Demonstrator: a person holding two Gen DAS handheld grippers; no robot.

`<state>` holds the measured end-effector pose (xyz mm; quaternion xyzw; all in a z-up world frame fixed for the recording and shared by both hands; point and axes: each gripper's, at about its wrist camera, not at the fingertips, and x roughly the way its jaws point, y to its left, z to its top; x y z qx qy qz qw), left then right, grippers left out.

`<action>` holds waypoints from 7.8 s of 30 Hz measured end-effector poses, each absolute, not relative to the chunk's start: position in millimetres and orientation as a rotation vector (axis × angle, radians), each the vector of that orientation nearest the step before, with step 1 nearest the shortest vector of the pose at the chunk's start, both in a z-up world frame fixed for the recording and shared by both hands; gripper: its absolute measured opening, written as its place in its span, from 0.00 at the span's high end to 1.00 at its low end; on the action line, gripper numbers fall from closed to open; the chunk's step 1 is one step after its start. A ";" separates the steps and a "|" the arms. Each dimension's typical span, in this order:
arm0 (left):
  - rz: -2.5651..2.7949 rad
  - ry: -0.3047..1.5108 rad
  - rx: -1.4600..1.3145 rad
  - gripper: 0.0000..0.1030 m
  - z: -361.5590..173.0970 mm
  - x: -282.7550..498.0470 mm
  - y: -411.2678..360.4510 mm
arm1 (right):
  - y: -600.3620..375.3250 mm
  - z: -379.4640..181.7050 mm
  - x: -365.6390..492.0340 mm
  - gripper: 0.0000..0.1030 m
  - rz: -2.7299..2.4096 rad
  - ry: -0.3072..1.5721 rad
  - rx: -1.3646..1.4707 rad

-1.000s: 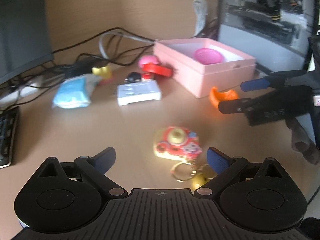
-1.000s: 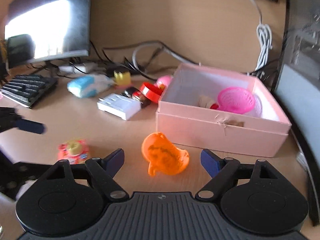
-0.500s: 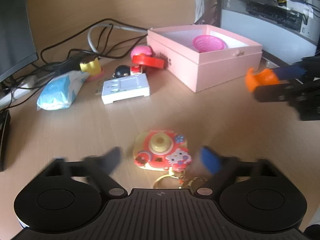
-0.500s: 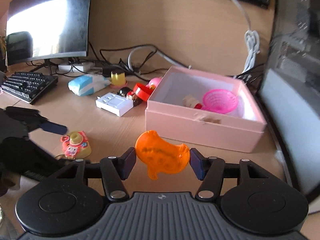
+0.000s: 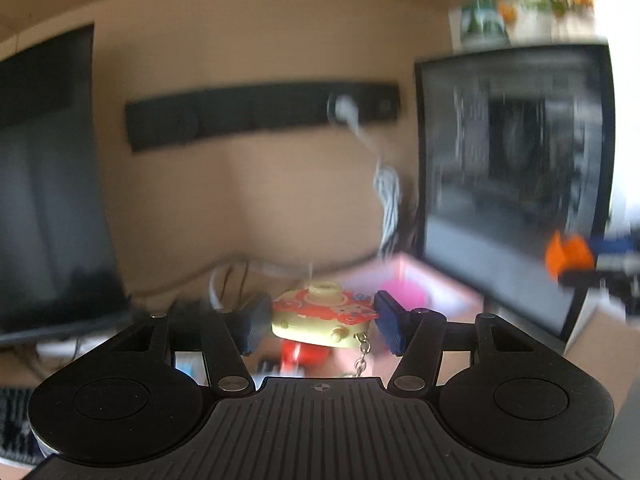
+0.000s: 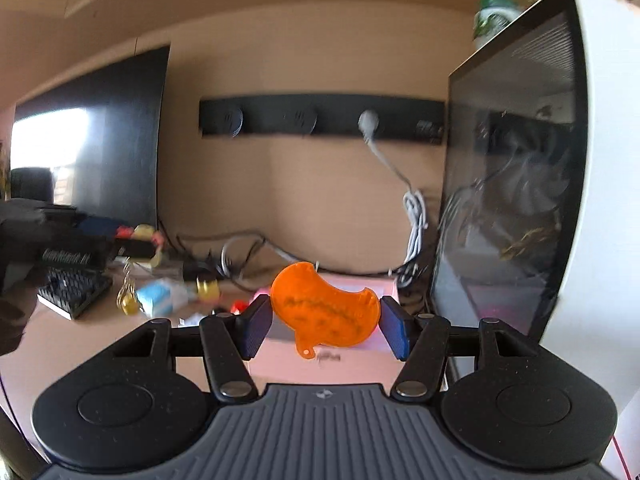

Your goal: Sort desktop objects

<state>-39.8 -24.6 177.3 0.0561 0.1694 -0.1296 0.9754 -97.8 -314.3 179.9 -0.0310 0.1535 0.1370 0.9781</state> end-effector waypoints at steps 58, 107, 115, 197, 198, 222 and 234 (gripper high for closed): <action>-0.160 0.726 -0.014 0.00 26.0 -41.1 79.8 | -85.3 56.5 177.4 0.56 0.362 0.838 -0.119; -0.411 0.698 0.216 0.32 26.7 -43.1 -6.8 | -228.7 43.6 -9.4 0.13 0.379 0.627 -0.108; -0.278 0.674 0.315 0.15 22.2 -68.7 7.1 | -186.5 28.3 14.4 0.11 0.409 0.661 -0.186; -0.239 0.779 0.068 0.06 39.6 -3.5 -2.7 | -284.4 150.4 71.8 0.38 0.144 0.469 -0.095; -0.220 0.786 0.053 0.05 36.2 -6.8 7.7 | -283.0 147.9 84.4 0.36 0.150 0.518 -0.084; -0.135 0.677 -0.058 0.00 14.7 -6.2 65.6 | -68.4 86.9 174.9 0.55 0.262 0.691 -0.382; -0.113 0.691 -0.088 0.00 9.9 -6.2 70.7 | -54.9 44.0 234.2 0.56 0.118 0.864 -0.413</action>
